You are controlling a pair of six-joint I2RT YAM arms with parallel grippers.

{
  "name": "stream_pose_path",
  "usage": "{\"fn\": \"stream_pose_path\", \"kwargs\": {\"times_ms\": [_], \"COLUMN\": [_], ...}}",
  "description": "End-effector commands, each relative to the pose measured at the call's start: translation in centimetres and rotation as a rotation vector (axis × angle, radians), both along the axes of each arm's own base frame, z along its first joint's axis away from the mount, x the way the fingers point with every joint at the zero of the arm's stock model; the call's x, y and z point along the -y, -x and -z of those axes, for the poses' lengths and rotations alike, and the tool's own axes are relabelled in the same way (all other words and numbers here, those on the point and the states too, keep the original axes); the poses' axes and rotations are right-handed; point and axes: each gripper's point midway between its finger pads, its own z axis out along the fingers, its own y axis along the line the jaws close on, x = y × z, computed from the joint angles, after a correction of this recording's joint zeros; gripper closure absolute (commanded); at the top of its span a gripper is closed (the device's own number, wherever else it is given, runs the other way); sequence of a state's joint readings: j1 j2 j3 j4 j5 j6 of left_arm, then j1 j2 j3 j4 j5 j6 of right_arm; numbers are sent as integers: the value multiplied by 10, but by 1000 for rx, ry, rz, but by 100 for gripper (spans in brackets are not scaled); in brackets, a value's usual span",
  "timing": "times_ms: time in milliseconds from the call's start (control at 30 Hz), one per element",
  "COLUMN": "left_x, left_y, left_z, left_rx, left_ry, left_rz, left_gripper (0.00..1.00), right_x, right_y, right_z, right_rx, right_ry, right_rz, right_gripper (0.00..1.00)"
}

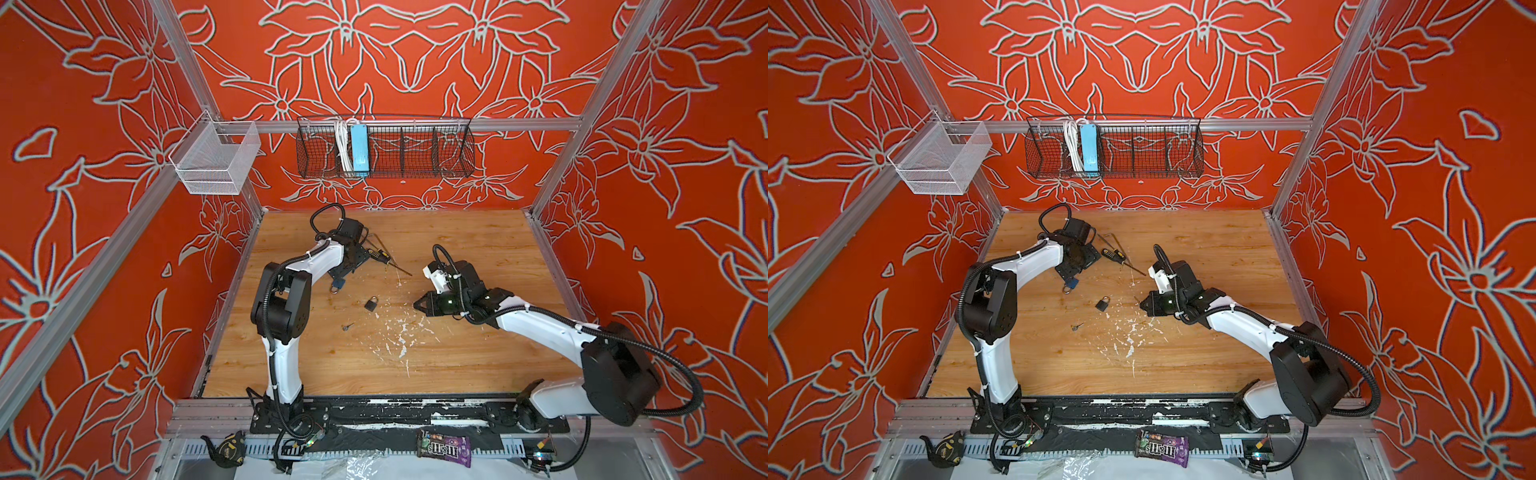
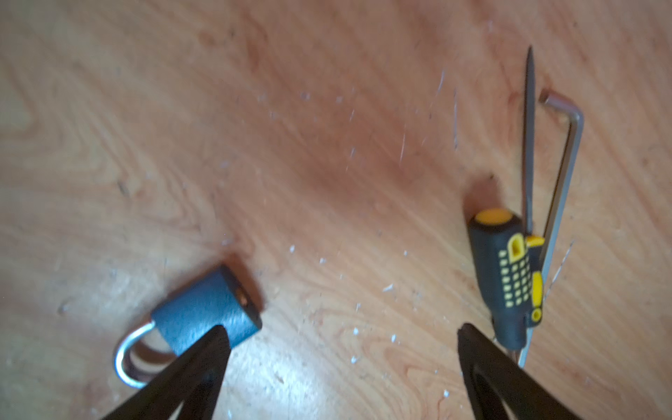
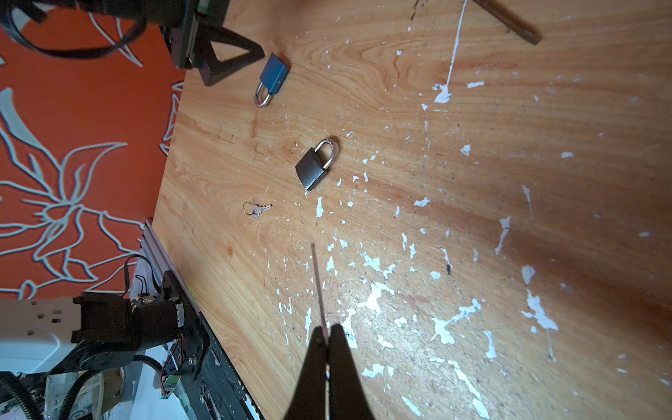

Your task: Unlock with the key

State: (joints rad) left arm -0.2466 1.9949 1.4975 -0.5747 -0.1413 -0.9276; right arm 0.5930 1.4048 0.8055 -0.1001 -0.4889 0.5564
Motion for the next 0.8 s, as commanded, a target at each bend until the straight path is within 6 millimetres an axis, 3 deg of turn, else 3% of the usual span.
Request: {"fn": "stream_pose_path", "kwargs": {"times_ms": [0,233,467,700,767], "left_x": [-17,-22,-8,-6,-7], "left_y": [6,20,45,60,63], "left_z": [18,40,49,53,55], "left_rx": [-103,-190,-231,-281,-290], "left_ry": [-72,-14,61,4,-41], "left_rz": [44,68,80,128,140], "left_gripper": [0,2,2,0,6], "right_x": [-1,0,2,3,2], "right_y": [-5,-5,-4,-4,-5], "right_z": [-5,-6,-3,-3,-2], "right_rx": [10,8,5,4,6], "right_ry": [-2,0,7,6,4], "right_rz": [-7,-4,0,5,7], "right_gripper": [100,100,100,100,100]}}
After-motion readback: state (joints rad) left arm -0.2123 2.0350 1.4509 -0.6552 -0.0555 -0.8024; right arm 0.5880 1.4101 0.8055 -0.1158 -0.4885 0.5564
